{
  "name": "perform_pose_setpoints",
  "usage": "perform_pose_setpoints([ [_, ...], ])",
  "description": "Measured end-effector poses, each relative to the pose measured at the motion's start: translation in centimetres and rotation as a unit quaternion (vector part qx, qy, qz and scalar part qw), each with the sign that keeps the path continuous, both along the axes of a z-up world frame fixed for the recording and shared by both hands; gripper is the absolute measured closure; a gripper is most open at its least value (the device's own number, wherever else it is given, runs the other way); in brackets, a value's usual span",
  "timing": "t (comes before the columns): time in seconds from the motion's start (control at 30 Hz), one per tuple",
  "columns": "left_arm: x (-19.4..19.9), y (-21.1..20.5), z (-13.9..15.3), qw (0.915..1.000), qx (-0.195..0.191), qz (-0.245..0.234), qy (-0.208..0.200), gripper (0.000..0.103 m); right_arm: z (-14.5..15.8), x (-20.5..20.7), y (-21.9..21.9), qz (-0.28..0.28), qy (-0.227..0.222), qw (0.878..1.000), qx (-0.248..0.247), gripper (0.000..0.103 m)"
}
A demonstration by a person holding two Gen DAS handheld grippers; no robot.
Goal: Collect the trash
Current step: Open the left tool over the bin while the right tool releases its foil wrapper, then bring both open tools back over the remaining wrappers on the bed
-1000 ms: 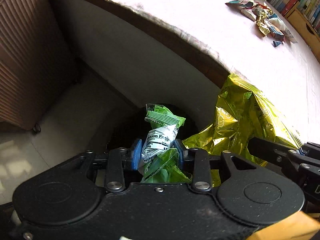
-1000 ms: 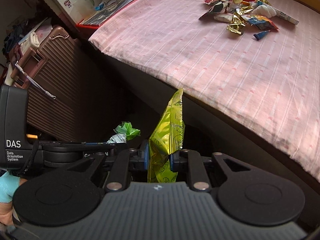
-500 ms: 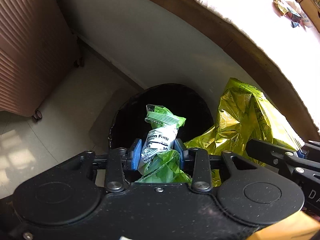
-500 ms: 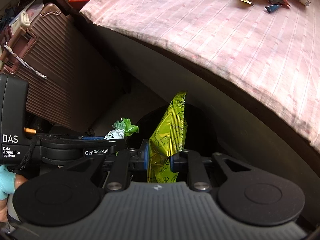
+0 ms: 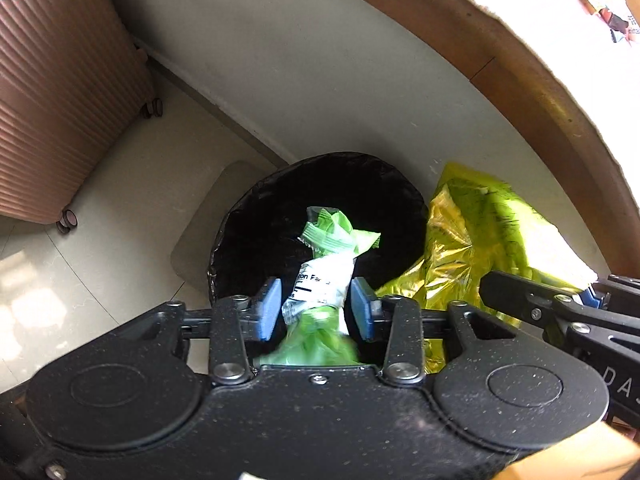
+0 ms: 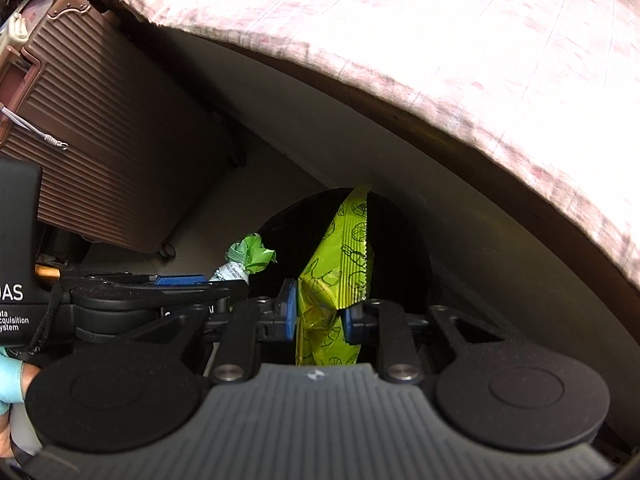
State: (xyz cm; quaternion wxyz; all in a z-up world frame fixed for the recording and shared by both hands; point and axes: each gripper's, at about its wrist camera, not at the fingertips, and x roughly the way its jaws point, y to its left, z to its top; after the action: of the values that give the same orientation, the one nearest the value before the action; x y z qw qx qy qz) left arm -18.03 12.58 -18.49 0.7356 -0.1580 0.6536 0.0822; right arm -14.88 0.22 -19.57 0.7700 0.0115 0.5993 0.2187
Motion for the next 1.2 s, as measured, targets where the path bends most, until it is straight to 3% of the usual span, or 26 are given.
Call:
perform_pose_setpoints([
  [0.1,0.2,-0.1,-0.1,0.9999,0.007,0.007,-0.002,0.045,-0.2,0.3,0.0,-0.002,-0.001,1.0,0.003,0.047],
  [0.23,0.2,0.0,0.3,0.9997,0.016,0.017,-0.007,0.028,0.0,0.3,0.0,-0.002,-0.006,1.0,0.003,0.043],
  [0.57,0.4,0.2,3.1,0.9993,0.022,0.002,-0.031,0.025,1.9,-0.1,-1.0,-0.021,-0.028,0.999,0.006,0.041],
  [0.73,1.0,1.0,6.5,0.9965,0.024,-0.009,-0.08,0.025,5.0,-0.8,-2.3,-0.031,-0.061,0.998,0.009,0.041],
  [1.0,5.3,1.9,15.1,0.9739,0.03,-0.059,-0.217,0.018,12.3,0.5,-5.4,-0.108,-0.147,0.983,0.012,0.04],
  [1.2,10.7,0.5,19.8,0.9565,0.02,-0.114,-0.268,0.018,16.9,3.1,-6.6,-0.189,-0.217,0.958,-0.005,0.04],
])
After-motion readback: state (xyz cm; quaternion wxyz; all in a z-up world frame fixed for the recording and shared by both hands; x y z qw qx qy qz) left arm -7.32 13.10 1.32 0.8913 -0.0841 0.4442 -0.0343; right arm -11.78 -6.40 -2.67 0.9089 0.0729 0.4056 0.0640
